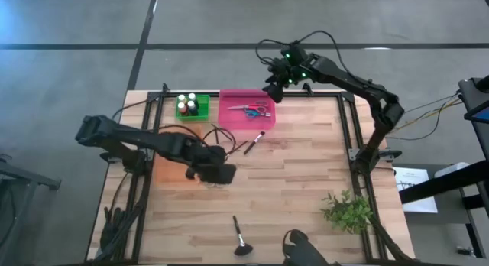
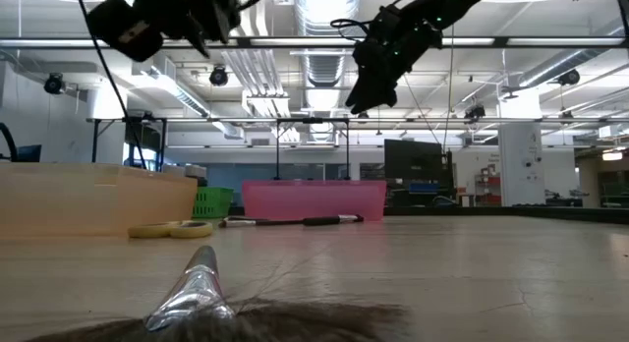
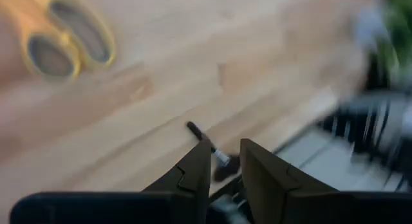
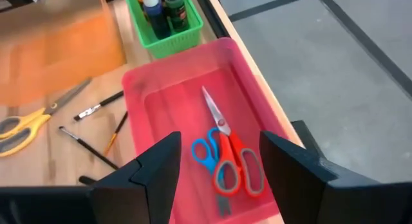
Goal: Pick & Place Paint Supplies
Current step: Put the yellow scissors into the red bin
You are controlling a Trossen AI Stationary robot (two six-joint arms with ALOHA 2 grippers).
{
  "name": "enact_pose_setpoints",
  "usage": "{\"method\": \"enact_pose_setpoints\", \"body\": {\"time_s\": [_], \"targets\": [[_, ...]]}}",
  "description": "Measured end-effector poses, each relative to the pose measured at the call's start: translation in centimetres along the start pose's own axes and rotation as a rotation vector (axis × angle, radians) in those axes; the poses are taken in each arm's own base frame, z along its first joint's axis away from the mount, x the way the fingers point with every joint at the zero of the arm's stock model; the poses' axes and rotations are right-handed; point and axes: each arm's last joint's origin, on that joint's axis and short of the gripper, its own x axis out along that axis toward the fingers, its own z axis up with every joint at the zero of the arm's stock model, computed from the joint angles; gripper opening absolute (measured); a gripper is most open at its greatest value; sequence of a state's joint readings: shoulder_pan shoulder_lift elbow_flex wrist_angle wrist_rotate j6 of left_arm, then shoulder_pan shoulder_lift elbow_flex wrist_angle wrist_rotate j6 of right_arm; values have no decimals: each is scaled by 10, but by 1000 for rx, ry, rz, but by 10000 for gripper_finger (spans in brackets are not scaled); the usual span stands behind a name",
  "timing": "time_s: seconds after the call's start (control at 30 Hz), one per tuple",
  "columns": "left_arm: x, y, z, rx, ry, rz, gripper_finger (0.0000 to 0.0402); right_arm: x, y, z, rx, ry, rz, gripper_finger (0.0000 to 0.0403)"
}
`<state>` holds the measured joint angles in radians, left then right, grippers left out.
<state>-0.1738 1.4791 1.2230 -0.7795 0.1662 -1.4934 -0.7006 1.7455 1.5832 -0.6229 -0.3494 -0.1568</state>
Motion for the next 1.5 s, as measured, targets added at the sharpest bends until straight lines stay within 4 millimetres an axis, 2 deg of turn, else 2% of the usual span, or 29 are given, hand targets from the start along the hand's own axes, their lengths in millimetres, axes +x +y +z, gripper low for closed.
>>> {"method": "enact_pose_setpoints", "body": {"time_s": [0.17, 0.37, 0.6, 0.77, 1.0, 1.5], "targets": [[24, 2, 6, -331, -167, 70, 92, -11, 7, -20, 30, -50, -6, 207], [55, 19, 13, -571, -299, 167, 92, -36, 19, -35, 51, -137, -15, 207], [88, 43, 17, -788, -348, 202, 92, -62, 28, -35, 43, -241, -23, 207], [98, 49, 24, -829, -400, 191, 92, -71, 31, -31, 31, -274, -33, 207], [109, 51, 37, -869, -401, 167, 92, -72, 31, -26, 26, -283, -33, 207], [108, 52, 43, -917, -353, 184, 92, -75, 33, -28, 21, -283, -20, 207]]}}
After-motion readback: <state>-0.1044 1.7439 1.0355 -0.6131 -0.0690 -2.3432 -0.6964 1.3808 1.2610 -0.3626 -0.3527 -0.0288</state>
